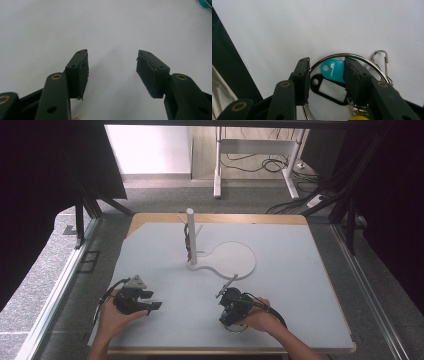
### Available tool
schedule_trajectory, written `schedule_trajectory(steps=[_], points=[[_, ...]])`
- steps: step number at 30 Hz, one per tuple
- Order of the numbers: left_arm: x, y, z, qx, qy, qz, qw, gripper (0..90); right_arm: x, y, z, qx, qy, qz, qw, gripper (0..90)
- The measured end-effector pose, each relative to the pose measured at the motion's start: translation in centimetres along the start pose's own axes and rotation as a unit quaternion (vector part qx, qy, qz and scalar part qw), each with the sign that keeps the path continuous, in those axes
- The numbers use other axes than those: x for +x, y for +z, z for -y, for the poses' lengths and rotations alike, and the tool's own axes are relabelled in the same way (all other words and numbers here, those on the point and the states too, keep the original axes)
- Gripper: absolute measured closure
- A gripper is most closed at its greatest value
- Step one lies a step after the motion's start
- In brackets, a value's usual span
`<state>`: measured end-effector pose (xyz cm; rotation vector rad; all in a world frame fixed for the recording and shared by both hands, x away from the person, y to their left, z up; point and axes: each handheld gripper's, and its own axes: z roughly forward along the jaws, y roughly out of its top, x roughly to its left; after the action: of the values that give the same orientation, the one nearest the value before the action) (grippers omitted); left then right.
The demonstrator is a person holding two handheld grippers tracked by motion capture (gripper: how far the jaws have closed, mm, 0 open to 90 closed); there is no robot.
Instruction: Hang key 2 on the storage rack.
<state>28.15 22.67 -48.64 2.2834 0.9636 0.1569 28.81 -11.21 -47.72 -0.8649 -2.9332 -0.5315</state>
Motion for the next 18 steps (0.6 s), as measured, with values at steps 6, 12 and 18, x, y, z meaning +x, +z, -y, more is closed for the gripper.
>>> schedule_trajectory(steps=[6, 12, 18], points=[[0.0, 0.1, 0.0, 0.001, 0.002, 0.000, 1.0000, 43.4, 0.2, 0.1, -0.2, 0.002, -0.001, 0.002, 1.0000, 56.6], [0.0, 0.1, 0.0, 0.001, 0.003, 0.000, 1.0000, 43.3, 0.1, -0.7, 0.4, -0.004, -0.006, -0.006, 1.0000, 57.0], [-0.1, 0.2, 0.0, 0.004, 0.003, 0.000, 1.0000, 43.2, 0.4, -1.3, 1.7, 0.013, -0.013, -0.015, 0.9997, 58.4]])
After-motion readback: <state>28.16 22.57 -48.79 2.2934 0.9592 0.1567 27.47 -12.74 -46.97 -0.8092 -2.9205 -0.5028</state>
